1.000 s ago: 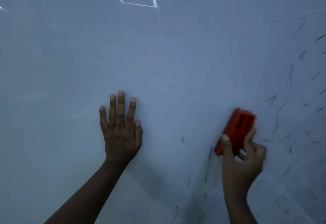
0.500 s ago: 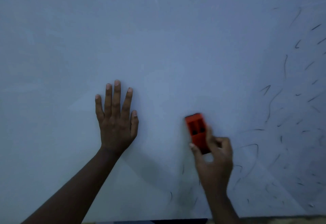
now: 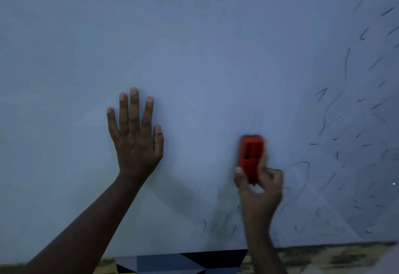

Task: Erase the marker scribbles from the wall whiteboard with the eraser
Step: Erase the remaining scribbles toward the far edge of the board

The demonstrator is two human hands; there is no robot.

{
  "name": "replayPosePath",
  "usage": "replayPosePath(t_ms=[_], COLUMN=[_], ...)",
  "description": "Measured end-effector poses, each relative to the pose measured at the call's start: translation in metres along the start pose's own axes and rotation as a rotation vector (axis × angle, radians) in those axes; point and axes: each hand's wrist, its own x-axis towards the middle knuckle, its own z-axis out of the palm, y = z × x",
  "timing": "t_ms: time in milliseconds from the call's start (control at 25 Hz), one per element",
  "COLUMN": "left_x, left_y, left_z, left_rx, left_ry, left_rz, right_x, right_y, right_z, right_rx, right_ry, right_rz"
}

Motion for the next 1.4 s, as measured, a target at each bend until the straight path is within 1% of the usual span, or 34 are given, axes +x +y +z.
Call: replayPosePath(t_ms=[80, 200, 280, 320, 360, 480, 520, 640, 720, 760, 800, 840, 920, 1000, 1120, 1200, 1280, 1320, 1360, 1400], left_x=[-0.004, -0.010, -0.014, -0.016, -0.019, -0.027, -0.027, -0.029, -0.036, -0.040, -0.044, -0.049, -0.057, -0.064, -0.071, -0.074, -0.076, -0.076, -0.077, -0.078], left_y=[0.001, 0.002, 0.001, 0.000, -0.001, -0.002, -0.002, -0.002, -0.002, -0.002, -0.002, -0.002, 0.001, 0.003, 0.003, 0.003, 0.002, 0.002, 0.001, 0.001], left_z=[0.002, 0.002, 0.001, 0.001, 0.001, 0.001, 0.001, 0.001, 0.001, 0.001, 0.002, 0.002, 0.003, 0.004, 0.005, 0.007, 0.007, 0.007, 0.006, 0.006], left_rx=[-0.005, -0.005, -0.005, -0.005, -0.006, -0.005, -0.006, -0.009, -0.021, -0.026, -0.028, -0.025, -0.020, -0.022, -0.022, -0.017, -0.016, -0.018, -0.020, -0.025], left_ry=[0.002, -0.005, -0.014, -0.017, -0.020, -0.013, -0.012, -0.015, -0.023, -0.026, -0.028, -0.031, -0.036, -0.036, -0.041, -0.040, -0.035, -0.034, -0.037, -0.041], left_rz=[-0.007, -0.008, 0.001, 0.012, 0.024, 0.044, 0.044, 0.043, 0.050, 0.054, 0.055, 0.051, 0.036, 0.035, 0.038, 0.041, 0.049, 0.050, 0.050, 0.052], right_x=[-0.039, -0.082, -0.087, -0.083, -0.075, -0.042, -0.035, -0.027, -0.028, -0.029, -0.031, -0.035, -0.054, -0.085, -0.136, -0.154, -0.155, -0.151, -0.146, -0.138], right_y=[0.001, 0.016, 0.027, 0.033, 0.039, 0.056, 0.059, 0.072, 0.082, 0.085, 0.085, 0.083, 0.073, 0.058, 0.047, 0.054, 0.062, 0.066, 0.070, 0.072], right_z=[0.019, 0.026, 0.019, 0.013, 0.006, -0.018, -0.026, -0.038, -0.041, -0.041, -0.041, -0.038, -0.027, -0.006, 0.023, 0.032, 0.031, 0.028, 0.024, 0.018], right_rx=[-0.178, -0.303, -0.388, -0.412, -0.414, -0.317, -0.277, -0.179, -0.079, -0.047, -0.044, -0.064, -0.119, -0.198, -0.404, -0.504, -0.558, -0.570, -0.557, -0.481], right_ry=[-0.153, -0.304, -0.355, -0.343, -0.301, -0.102, -0.073, 0.004, 0.080, 0.096, 0.097, 0.083, 0.026, -0.084, -0.313, -0.382, -0.399, -0.389, -0.346, -0.268], right_rz=[-0.184, -0.357, -0.463, -0.472, -0.418, -0.056, 0.043, 0.231, 0.413, 0.483, 0.514, 0.511, 0.428, 0.268, -0.009, -0.191, -0.311, -0.308, -0.226, -0.043])
